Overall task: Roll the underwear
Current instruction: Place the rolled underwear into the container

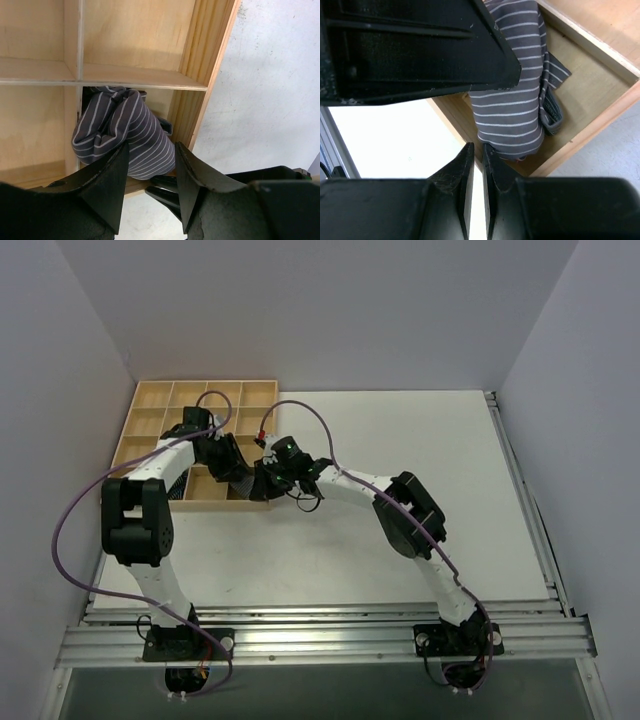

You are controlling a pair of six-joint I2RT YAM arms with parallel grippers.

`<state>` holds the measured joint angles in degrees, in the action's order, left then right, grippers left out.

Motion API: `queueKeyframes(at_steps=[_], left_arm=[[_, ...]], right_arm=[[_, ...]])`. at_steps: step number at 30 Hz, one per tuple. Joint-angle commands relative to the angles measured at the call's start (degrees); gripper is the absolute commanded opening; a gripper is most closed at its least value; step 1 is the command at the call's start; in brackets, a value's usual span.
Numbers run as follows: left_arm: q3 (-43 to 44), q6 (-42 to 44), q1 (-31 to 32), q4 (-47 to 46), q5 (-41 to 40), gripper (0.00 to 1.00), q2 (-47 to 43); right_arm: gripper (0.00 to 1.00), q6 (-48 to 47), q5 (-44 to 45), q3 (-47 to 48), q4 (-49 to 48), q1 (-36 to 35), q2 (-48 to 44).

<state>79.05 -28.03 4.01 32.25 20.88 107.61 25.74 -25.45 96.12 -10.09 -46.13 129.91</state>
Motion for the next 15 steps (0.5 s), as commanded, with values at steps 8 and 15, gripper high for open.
queueKeyframes(at_steps=[8, 15], left_arm=[[3.9, 1.8, -0.1, -1.6, 1.2, 0.5, 5.1], [5.2, 1.3, -0.1, -1.0, 1.8, 0.5, 4.0]], right_arm=[[0.08, -2.3, 4.7, 2.5, 7.5, 1.7, 0.7], [0.08, -3.0, 5.1, 2.9, 8.7, 1.7, -0.4]])
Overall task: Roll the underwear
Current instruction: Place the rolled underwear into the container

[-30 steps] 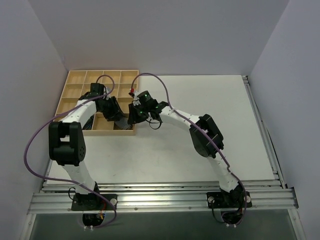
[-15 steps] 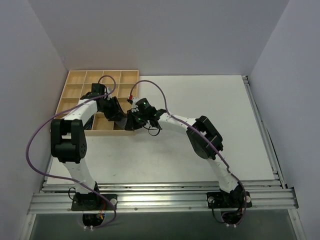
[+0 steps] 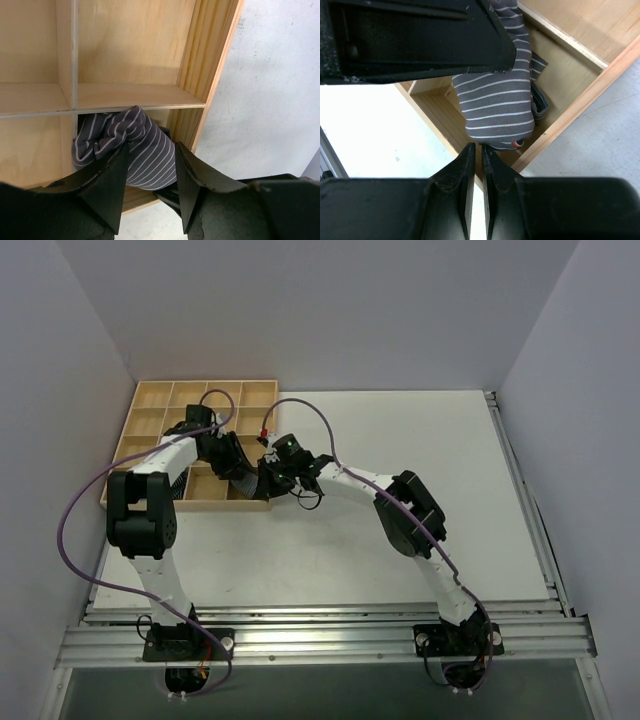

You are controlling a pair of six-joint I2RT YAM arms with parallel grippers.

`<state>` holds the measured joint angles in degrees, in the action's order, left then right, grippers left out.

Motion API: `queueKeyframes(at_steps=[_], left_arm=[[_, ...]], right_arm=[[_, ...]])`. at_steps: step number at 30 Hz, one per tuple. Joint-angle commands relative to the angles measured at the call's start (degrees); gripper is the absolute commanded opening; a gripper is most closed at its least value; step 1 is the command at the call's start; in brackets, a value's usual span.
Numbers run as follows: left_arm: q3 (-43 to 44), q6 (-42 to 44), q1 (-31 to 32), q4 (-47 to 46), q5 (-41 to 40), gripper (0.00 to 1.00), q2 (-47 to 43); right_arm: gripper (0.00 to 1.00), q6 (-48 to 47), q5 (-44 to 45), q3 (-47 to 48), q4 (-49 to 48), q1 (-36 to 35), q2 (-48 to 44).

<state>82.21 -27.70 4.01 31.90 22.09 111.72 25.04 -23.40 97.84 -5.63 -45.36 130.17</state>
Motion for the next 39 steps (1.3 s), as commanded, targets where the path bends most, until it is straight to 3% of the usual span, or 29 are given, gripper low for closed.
queueKeyframes(at_steps=[1, 9, 16, 21, 25, 27, 28, 29, 31, 33, 39], left_arm=[[2.4, 0.9, -0.1, -0.7, 0.9, 0.5, -0.8], [13.7, 0.2, 0.7, 8.9, 1.8, 0.57, -6.2], [3.0, -1.6, 2.2, 5.5, 2.1, 0.58, -14.3], [1.9, 0.3, 5.6, 7.2, 1.9, 0.58, -20.8], [3.7, -2.0, 11.1, 6.9, 3.2, 0.58, -29.2], [3.8, -4.1, 14.3, 4.5, 4.4, 0.57, -32.3], [3.8, -6.0, 15.1, 2.0, 5.2, 0.57, -35.2], [3.7, -7.0, 15.8, 1.0, 5.9, 0.57, -36.5], [3.1, -9.2, 15.9, -0.5, 8.3, 0.64, -39.8], [2.6, -9.8, 16.1, -0.3, 8.3, 0.91, -42.4], [-0.7, -10.4, 16.2, -0.8, 6.0, 0.94, -53.0]], right_arm=[[0.08, -2.5, 3.1, 1.4, 4.4, 0.9, -0.9], [0.08, -4.2, 2.0, 5.9, 12.4, 0.9, -5.3], [0.1, -2.5, 3.3, -5.5, 13.9, -1.5, -17.8], [0.12, 0.0, 8.4, -11.6, 17.0, -2.3, -29.5], [0.31, 1.6, 18.5, -11.4, 22.5, -2.3, -38.6], [0.57, 2.6, 23.2, -11.2, 24.3, -2.3, -43.9], [0.91, 4.1, 26.1, -10.8, 24.7, -2.3, -45.6], [1.0, 5.3, 28.3, -10.7, 26.0, -2.3, -47.0], [1.0, 7.4, 33.8, -10.2, 27.0, -2.2, -51.0], [1.0, 8.1, 36.4, -10.0, 28.1, -2.4, -53.6], [1.0, 8.5, 40.1, -11.1, 29.7, -2.7, -59.9]])
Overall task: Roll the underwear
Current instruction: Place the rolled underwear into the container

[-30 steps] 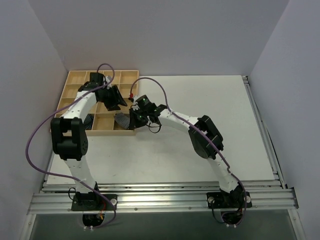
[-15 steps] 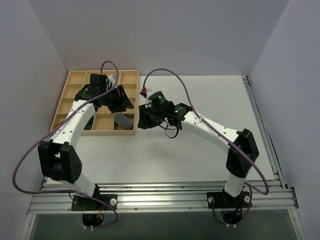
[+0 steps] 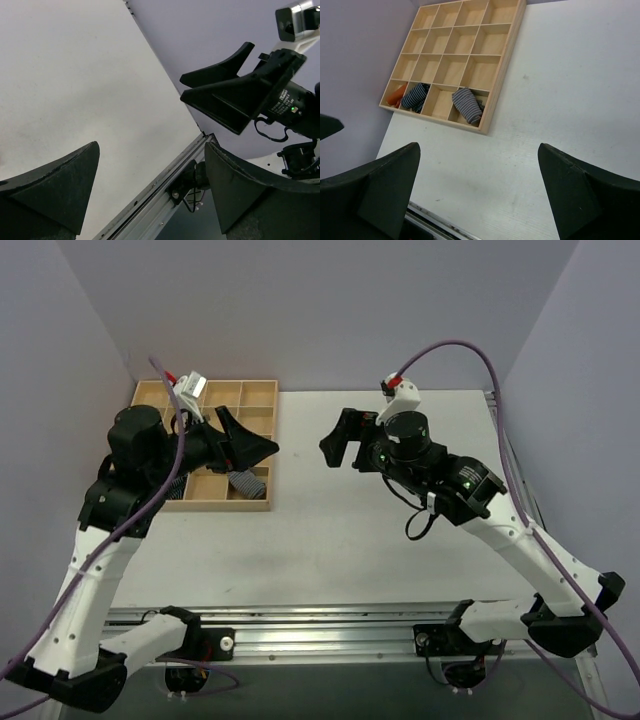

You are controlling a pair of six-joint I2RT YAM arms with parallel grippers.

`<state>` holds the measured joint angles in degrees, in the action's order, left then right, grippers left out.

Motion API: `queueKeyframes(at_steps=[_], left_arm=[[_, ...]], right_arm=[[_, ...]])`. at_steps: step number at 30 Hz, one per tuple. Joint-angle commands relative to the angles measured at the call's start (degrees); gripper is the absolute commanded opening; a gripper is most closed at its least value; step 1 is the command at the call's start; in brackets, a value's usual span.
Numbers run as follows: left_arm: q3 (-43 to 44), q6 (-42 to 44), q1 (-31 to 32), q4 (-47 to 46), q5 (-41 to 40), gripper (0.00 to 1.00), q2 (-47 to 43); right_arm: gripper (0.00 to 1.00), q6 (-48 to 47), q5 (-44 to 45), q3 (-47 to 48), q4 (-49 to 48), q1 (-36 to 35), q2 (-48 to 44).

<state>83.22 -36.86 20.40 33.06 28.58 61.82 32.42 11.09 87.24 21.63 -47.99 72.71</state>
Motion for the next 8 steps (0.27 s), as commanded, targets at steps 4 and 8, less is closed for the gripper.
queueKeyframes(at_steps=[4, 8], left_arm=[[-3.9, -0.4, -0.1, -2.1, -1.0, 0.94, -7.0], [-5.1, -1.2, -0.1, -1.8, -0.8, 0.94, -7.9]], right_arm=[[1.0, -1.0, 6.2, -2.7, 0.7, -0.3, -6.5], [1.0, 0.0, 8.3, -3.5, 2.4, -0.2, -7.8]])
